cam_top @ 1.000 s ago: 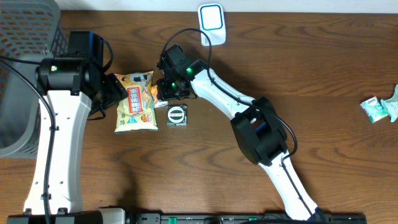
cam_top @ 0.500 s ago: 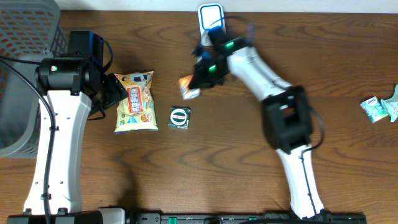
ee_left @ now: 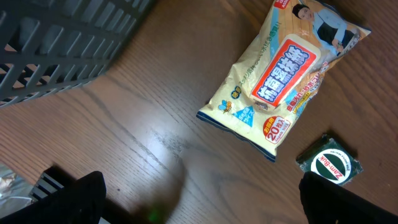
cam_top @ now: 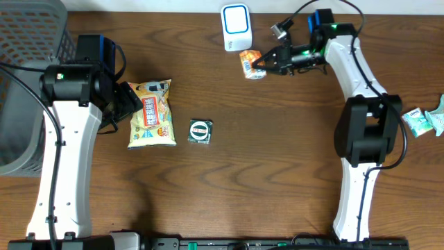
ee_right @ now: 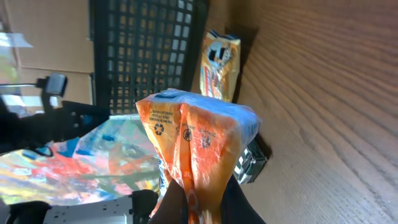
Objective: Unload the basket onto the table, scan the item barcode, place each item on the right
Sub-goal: 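Lift the orange box under the scanner and turn it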
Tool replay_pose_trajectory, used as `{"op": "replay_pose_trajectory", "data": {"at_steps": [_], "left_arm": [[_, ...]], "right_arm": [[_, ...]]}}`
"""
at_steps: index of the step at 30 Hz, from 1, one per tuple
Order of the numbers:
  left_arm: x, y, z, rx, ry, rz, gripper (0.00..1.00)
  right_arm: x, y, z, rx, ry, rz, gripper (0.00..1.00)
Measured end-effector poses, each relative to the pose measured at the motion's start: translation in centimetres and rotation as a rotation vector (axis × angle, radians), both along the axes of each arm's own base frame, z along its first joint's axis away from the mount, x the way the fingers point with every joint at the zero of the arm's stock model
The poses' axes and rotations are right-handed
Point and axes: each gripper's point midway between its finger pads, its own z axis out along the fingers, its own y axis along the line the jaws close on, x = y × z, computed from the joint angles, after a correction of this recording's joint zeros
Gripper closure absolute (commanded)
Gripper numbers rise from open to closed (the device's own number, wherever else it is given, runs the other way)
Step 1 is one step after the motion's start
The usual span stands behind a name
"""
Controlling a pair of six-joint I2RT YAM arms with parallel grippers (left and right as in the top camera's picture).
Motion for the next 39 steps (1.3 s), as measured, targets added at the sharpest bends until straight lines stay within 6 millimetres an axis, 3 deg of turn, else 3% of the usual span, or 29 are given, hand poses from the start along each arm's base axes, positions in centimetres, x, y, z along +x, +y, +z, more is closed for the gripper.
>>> {"op": "replay_pose_trajectory", "data": {"at_steps": [7, 11, 14, 19, 23, 27, 30, 31, 35, 39], "left_arm": [[0.0, 0.0, 0.0, 0.000, 0.000, 0.000, 0.02], [0.0, 0.0, 0.0, 0.000, 0.000, 0.000, 0.02], [0.0, 0.0, 0.0, 0.000, 0.000, 0.000, 0.02], [0.0, 0.0, 0.0, 0.000, 0.000, 0.000, 0.02], [0.0, 0.0, 0.0, 0.000, 0.000, 0.000, 0.02], [0.0, 0.0, 0.0, 0.000, 0.000, 0.000, 0.02], [0.0, 0.0, 0.0, 0.000, 0.000, 0.000, 0.02], [0.0, 0.0, 0.0, 0.000, 0.000, 0.000, 0.02], [0.0, 0.0, 0.0, 0.000, 0.000, 0.000, 0.02], [0.0, 0.0, 0.0, 0.000, 0.000, 0.000, 0.02]], "right_arm": [[0.0, 0.0, 0.3, 0.019, -0.029, 0.009, 0.99], [0.0, 0.0, -0.6, -0.038, -0.035, 0.008, 0.99], [0.2, -0.5, -3.5, -0.224, 0.004, -0.022, 0.99], [0.7, -2.2, -9.4, -0.695, -0.004, -0.082, 0.99], [2.4, -2.5, -10.7, -0.992, -0.159, -0.124, 0.99], [8.1, -1.5, -7.9, -1.230, -0.554, -0.212, 0.99], [11.2, 0.0, -5.0, -1.336, -0.823, -0.239, 0.99], [12.4, 1.1, -3.1, -1.386, -0.956, -0.248, 0.99], [14.4, 3.4, 1.0, -1.446, -1.201, -0.291, 0.99], [15.3, 3.9, 2.6, -1.463, -1.312, -0.275, 0.99]]}}
